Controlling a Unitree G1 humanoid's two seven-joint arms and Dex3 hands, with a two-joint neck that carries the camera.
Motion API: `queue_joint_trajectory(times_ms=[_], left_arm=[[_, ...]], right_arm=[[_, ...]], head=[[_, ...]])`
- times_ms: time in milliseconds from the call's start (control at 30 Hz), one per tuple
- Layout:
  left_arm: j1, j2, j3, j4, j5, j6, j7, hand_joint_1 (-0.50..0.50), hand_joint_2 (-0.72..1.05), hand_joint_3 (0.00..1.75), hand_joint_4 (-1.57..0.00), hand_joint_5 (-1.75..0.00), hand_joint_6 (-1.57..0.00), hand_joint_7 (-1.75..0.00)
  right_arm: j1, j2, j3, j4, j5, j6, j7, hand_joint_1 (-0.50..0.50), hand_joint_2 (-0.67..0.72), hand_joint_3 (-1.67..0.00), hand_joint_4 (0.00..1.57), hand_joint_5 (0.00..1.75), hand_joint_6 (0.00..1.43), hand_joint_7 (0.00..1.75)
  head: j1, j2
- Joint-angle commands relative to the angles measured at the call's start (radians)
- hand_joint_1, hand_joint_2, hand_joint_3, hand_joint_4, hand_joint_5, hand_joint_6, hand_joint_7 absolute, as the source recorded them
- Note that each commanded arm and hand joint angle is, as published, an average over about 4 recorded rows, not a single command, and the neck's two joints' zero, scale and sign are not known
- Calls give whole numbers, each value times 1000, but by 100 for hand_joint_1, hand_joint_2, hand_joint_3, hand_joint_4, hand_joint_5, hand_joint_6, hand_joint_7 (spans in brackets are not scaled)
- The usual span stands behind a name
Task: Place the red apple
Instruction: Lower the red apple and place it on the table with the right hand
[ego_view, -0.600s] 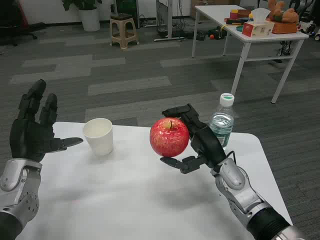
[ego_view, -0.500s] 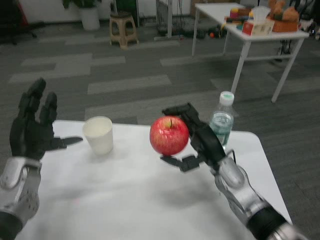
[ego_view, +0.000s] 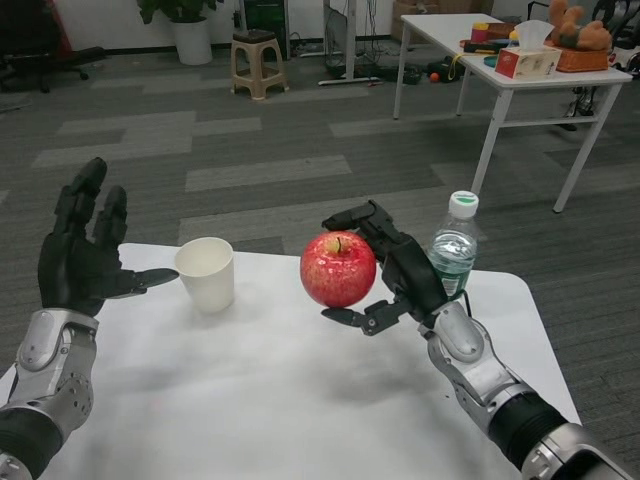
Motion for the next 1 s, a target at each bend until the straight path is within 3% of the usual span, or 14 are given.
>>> queue_joint_trajectory(times_ms=[33, 333, 667, 800, 1000], left_arm=[[-33, -1, 6, 18, 4, -4, 0, -26, 25, 0, 0, 0, 0, -42], [-40, 2, -1, 27, 4, -3, 0, -26, 18, 0, 0, 0, 0, -42], [-28, -2, -9, 27, 4, -2, 0, -26, 25, 0, 0, 0, 0, -42], [-31, 0, -19, 27, 4, 0, 0, -26, 21, 0, 0, 0, 0, -42], [-35, 2, -23, 27, 4, 2, 0, -26, 21, 0, 0, 0, 0, -42]], right_arm=[[-28, 2, 9, 21, 11, -7, -5, -17, -48, -95, 72, 143, 111, 154], [2, 5, 30, 64, 5, -5, 0, -17, -51, -95, 56, 145, 108, 154], [150, -30, 16, 18, 3, 7, -1, -17, -54, -95, 45, 145, 97, 154], [247, -45, -46, -16, -35, 11, -1, -17, -54, -95, 40, 145, 94, 154], [351, -25, -174, -43, -78, 8, 0, -15, -54, -95, 40, 145, 94, 154]], head=[[-5, -7], [-7, -24], [-25, -37], [-29, -41], [-39, -46]])
